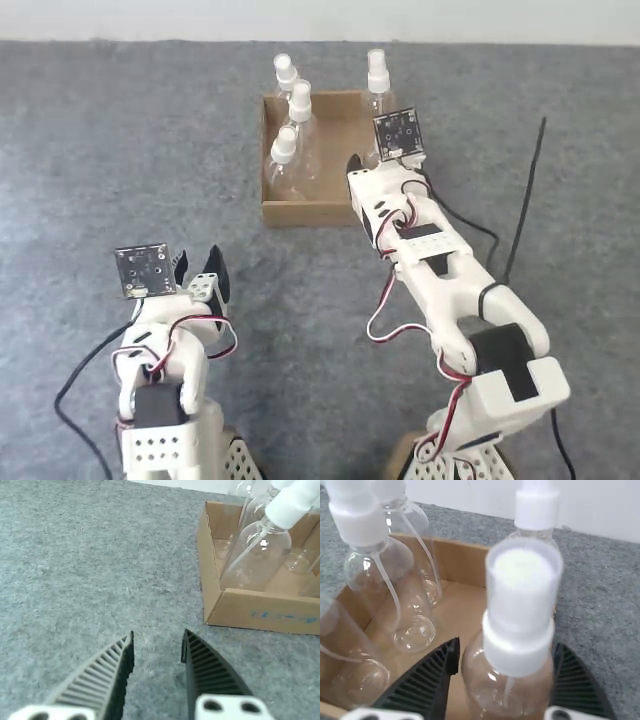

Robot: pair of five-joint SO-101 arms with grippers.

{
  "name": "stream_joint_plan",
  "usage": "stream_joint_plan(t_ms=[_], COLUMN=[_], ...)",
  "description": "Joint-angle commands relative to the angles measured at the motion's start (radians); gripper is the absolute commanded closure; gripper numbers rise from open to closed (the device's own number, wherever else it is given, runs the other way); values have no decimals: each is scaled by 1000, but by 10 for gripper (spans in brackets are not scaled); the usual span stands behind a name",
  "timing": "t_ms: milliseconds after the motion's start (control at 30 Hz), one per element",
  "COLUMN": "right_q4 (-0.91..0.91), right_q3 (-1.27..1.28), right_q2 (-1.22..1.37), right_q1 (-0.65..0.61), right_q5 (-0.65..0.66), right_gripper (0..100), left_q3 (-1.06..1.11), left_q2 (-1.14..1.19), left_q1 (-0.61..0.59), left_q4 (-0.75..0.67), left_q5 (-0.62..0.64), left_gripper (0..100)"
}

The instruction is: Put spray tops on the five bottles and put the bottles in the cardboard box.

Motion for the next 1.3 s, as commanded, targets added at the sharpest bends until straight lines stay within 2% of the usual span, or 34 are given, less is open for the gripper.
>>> stream_joint_plan(t_ms=[0,133,500,867,1267], right_q4=[4,5,180,193,446], right_q3=[-55,-55,-52,35,51], right_q2=[-22,-24,-147,-272,-438], right_q1=[12,12,13,5,5], right_q5=[-3,2,-5,-3,-6], right_gripper=[730,728,727,730,731], left_q3=[-12,-12,-12,-12,-12], left_q2=[-17,-17,-17,-17,-17], left_q1=[-6,-6,-6,-6,-6], left_q4=[5,5,5,5,5], left_q5=[-8,-8,-8,-8,-8], left_gripper=[852,852,852,852,852])
